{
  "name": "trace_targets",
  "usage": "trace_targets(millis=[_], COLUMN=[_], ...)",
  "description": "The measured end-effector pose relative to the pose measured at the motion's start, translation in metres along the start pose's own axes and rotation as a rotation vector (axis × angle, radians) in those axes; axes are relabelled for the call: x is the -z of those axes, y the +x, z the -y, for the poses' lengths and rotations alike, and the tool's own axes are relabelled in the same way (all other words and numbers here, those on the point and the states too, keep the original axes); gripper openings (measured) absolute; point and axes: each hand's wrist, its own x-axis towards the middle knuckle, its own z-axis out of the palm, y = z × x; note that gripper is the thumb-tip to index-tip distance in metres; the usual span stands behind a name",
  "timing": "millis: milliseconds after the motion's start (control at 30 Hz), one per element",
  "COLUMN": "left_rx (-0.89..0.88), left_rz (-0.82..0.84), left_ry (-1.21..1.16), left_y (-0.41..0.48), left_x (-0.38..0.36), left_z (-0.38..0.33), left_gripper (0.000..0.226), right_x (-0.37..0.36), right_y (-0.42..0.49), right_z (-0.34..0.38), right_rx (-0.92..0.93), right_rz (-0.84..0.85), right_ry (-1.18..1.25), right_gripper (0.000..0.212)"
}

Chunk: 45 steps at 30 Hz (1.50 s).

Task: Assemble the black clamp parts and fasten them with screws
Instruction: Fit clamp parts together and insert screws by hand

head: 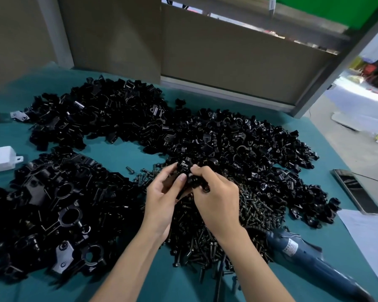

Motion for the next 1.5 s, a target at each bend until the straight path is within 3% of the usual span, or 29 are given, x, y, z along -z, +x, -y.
trace_targets(millis=[233,333,500,633,733,833,967,1067,1300,1500], left_rx=[0.011,0.037,0.074,0.053,0.040,0.025,0.044,0.063,0.072,0.057], left_rz=[0.041,0.027,0.025,0.028,0.013,0.004,-0.024,-0.033,-0.008,0.034], left_ry=[-0.067,-0.208,-0.403,-0.410,-0.400,-0.390,-0.436,-0.484,-0.482,-0.415], left_y=[0.003,0.006,0.007,0.007,0.008,0.010,0.011,0.012,0.013,0.011], left_x=[0.002,0.004,0.008,0.011,0.014,0.015,0.017,0.019,0.020,0.017], left_z=[0.000,-0.001,-0.003,-0.004,-0.005,-0.005,-0.007,-0.009,-0.009,-0.007], left_gripper=[0.047,0.050,0.033,0.029,0.026,0.023,0.023,0.022,0.025,0.029], right_x=[0.015,0.039,0.106,0.133,0.132,0.121,0.087,0.065,0.051,0.043], right_y=[0.003,0.008,0.010,0.003,0.004,0.008,0.018,0.024,0.023,0.029], right_z=[-0.007,-0.039,-0.146,-0.190,-0.191,-0.176,-0.135,-0.112,-0.106,-0.096], right_rx=[-0.092,-0.224,-0.639,-0.851,-0.847,-0.788,-0.550,-0.485,-0.564,-0.560], right_rz=[0.098,0.052,-0.043,0.120,0.285,0.224,0.269,0.357,0.387,0.425], right_ry=[0.147,0.146,-0.295,-0.460,-0.517,-0.553,-0.211,-0.035,0.008,-0.092], right_gripper=[0.030,0.021,0.018,0.034,0.044,0.047,0.026,0.028,0.032,0.011])
